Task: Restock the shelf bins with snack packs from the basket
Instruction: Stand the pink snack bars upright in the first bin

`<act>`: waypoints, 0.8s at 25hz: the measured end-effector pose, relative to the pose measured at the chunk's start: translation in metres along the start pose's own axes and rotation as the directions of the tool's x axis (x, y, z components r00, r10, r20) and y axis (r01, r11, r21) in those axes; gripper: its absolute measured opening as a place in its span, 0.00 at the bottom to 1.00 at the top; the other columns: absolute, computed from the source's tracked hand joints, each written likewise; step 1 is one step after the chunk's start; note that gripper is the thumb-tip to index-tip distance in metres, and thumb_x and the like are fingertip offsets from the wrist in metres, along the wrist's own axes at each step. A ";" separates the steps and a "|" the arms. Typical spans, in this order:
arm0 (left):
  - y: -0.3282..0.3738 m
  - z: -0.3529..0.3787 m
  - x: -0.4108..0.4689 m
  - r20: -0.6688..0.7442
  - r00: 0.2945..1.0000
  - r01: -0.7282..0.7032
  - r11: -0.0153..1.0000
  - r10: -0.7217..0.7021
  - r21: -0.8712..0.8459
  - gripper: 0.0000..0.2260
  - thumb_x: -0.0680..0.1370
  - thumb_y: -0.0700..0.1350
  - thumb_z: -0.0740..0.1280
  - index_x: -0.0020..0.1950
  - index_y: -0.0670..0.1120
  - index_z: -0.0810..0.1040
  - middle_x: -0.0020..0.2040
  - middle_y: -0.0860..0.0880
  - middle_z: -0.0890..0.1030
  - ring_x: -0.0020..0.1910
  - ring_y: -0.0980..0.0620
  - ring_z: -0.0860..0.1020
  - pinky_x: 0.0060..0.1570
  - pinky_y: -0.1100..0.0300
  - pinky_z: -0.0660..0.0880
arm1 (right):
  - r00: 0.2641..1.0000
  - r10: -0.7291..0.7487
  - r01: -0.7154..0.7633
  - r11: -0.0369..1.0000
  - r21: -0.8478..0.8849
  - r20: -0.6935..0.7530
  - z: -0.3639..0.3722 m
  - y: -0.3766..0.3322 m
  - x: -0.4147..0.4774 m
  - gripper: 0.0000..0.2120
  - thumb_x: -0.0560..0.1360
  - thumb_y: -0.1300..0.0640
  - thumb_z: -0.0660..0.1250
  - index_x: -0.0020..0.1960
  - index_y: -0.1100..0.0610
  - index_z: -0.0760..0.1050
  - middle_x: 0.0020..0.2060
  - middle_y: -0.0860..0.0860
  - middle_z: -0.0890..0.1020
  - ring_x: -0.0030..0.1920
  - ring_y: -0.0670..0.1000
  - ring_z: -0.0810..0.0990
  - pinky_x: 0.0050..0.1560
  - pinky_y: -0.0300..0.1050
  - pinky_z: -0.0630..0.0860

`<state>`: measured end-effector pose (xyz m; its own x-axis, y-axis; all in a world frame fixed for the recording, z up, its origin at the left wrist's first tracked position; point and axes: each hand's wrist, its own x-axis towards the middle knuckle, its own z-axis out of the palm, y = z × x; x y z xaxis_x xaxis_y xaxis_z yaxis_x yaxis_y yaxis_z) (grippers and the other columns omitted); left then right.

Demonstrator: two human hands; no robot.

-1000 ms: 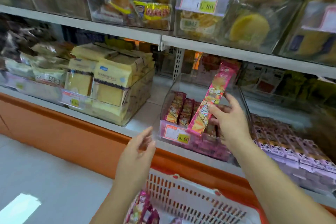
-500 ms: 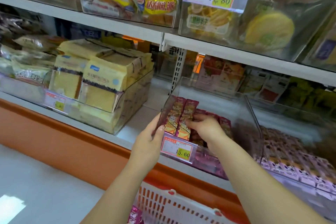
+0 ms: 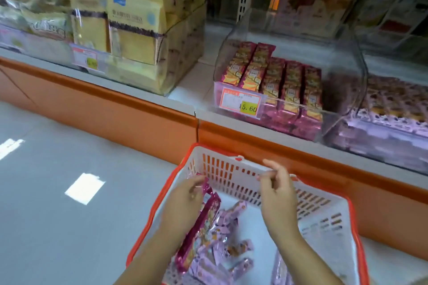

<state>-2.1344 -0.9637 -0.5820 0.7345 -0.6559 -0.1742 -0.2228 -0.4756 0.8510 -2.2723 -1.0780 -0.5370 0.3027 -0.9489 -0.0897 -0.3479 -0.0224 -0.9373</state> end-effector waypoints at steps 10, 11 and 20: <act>-0.068 0.031 -0.021 0.077 0.985 0.021 0.552 -0.154 0.833 0.31 0.73 0.35 0.61 0.74 0.50 0.58 0.58 0.48 0.76 0.54 0.49 0.75 0.48 0.57 0.76 | 0.787 0.499 -0.446 0.866 -0.224 0.363 0.012 0.092 -0.022 0.11 0.79 0.61 0.58 0.58 0.50 0.73 0.37 0.52 0.80 0.31 0.49 0.75 0.37 0.45 0.71; -0.071 0.032 -0.020 0.086 0.982 0.028 0.570 -0.171 0.821 0.32 0.73 0.35 0.60 0.75 0.50 0.56 0.55 0.48 0.77 0.51 0.49 0.75 0.45 0.57 0.76 | 0.779 0.505 -0.453 0.863 -0.222 0.373 0.012 0.095 -0.022 0.12 0.79 0.61 0.58 0.58 0.51 0.73 0.36 0.51 0.79 0.31 0.49 0.75 0.36 0.45 0.71; -0.013 0.049 -0.050 0.278 0.959 -0.046 0.938 -0.055 0.344 0.30 0.74 0.50 0.71 0.74 0.56 0.63 0.66 0.62 0.73 0.59 0.63 0.75 0.56 0.69 0.72 | 0.715 0.492 -0.631 0.761 0.153 0.497 0.012 0.102 -0.020 0.23 0.75 0.50 0.70 0.67 0.46 0.66 0.48 0.53 0.85 0.47 0.58 0.85 0.51 0.54 0.81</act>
<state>-2.1995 -0.9530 -0.6085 0.5382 -0.7659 -0.3518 -0.4629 -0.6174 0.6360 -2.3037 -1.0573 -0.6349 0.4859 -0.5327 -0.6929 -0.3194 0.6297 -0.7082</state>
